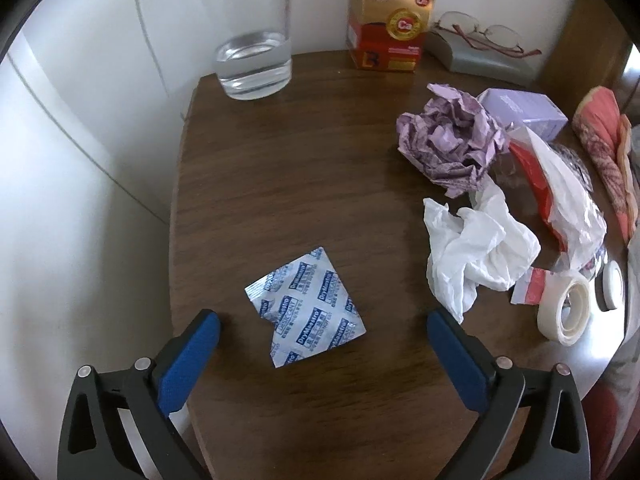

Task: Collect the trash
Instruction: 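Move both open tools back up to the bedside table, then grasp the blue-and-white sachet with the left tool while the right tool grasps the plastic bag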

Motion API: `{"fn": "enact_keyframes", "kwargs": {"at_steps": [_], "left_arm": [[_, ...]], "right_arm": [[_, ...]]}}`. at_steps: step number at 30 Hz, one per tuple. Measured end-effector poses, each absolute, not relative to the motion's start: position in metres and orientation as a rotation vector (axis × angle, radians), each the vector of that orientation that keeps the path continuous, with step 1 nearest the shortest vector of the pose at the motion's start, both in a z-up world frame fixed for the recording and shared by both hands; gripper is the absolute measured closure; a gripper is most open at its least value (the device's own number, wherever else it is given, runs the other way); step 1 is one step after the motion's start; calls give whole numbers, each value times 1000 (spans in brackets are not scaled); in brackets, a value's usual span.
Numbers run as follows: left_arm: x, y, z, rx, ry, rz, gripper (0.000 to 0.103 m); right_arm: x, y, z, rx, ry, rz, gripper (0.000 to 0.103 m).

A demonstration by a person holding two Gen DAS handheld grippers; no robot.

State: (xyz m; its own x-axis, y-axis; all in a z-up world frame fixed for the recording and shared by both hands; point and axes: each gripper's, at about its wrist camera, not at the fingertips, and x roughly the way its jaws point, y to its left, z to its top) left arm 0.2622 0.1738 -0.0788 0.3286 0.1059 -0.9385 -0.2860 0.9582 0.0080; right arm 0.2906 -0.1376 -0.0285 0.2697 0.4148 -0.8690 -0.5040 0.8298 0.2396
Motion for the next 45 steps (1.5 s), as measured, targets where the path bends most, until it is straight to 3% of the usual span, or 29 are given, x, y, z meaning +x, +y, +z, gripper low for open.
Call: {"fn": "enact_keyframes", "kwargs": {"at_steps": [13, 23, 31, 35, 41, 43, 45], "left_arm": [[263, 168, -78, -166, 1212, 252, 0], [261, 167, -79, -163, 1210, 250, 0], [262, 153, -69, -119, 1201, 190, 29], [262, 154, -63, -124, 1194, 209, 67], [260, 162, -61, -125, 1200, 212, 81], [261, 161, -61, -119, 1203, 216, 94], [262, 162, -60, -112, 1205, 218, 95]], "right_arm": [[339, -107, -79, -247, 1252, 507, 20], [332, -100, -65, -256, 1205, 518, 20], [347, -89, -60, -237, 1214, 537, 20], [359, -82, -67, -247, 1239, 528, 20], [357, -84, -65, -240, 1232, 526, 20], [361, -81, -66, -239, 1239, 525, 20], [367, -71, -67, -239, 1242, 531, 20]]}}
